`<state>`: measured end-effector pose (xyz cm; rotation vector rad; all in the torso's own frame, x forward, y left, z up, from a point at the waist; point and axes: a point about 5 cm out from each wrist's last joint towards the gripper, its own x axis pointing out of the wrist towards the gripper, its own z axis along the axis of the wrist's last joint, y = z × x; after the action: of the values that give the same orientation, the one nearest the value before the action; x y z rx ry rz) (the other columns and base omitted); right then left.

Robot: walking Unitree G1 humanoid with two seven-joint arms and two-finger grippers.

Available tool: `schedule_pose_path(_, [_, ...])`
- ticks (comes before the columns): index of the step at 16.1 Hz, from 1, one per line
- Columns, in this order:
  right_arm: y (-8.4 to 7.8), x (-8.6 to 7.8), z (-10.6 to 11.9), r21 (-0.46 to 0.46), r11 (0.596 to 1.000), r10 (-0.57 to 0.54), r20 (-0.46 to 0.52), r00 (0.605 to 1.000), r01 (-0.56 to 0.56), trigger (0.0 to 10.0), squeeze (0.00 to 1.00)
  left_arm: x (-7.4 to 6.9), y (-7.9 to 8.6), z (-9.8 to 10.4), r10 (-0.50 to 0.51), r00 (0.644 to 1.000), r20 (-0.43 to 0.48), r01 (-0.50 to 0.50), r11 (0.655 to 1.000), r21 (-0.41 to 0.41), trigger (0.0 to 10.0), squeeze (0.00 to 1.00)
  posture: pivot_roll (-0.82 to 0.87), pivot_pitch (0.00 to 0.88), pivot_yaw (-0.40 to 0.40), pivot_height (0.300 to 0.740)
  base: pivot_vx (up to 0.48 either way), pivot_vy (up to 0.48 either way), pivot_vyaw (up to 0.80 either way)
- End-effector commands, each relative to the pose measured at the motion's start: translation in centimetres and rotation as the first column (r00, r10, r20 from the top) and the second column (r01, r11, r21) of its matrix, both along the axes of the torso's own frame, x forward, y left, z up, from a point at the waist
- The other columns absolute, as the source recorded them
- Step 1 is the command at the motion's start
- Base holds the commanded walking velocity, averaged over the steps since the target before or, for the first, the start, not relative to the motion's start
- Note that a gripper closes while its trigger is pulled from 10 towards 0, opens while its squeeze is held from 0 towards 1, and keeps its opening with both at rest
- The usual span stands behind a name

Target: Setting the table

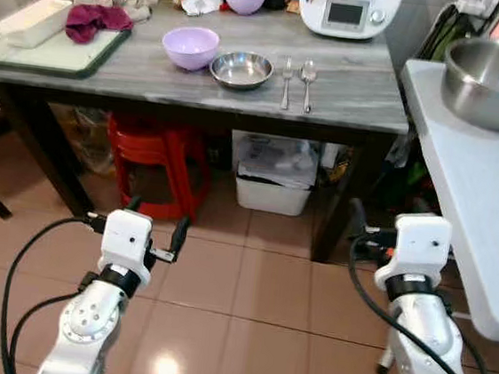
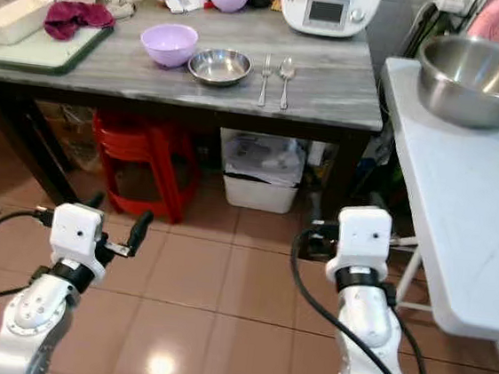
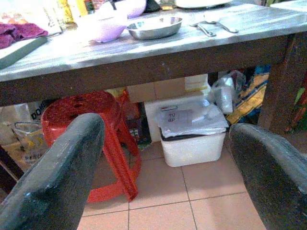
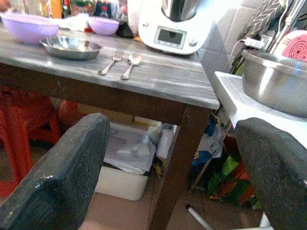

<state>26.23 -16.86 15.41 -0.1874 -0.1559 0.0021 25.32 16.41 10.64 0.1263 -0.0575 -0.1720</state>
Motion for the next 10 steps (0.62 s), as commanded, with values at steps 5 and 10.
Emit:
schedule_pose_path(5, [0.42, 0.27, 0.38, -0.003, 1.000, 0.023, 0.007, 1.000, -0.023, 10.0, 0.00, 0.00, -0.02, 0.00, -0.007, 1.000, 0.000, 0.007, 1.000, -0.006, 10.0, 0.00, -0.12, 0.154, 0.027, 0.740, 0.000, -0.480, 0.00])
schedule_pose_path(10, [0.38, 0.50, 0.59, -0.008, 1.000, 0.025, 0.012, 1.000, -0.025, 10.0, 0.00, 0.16, -0.39, 0.17, -0.024, 1.000, 0.005, 0.024, 1.000, -0.017, 10.0, 0.00, -0.12, 0.158, 0.025, 0.740, 0.000, -0.480, 0.00])
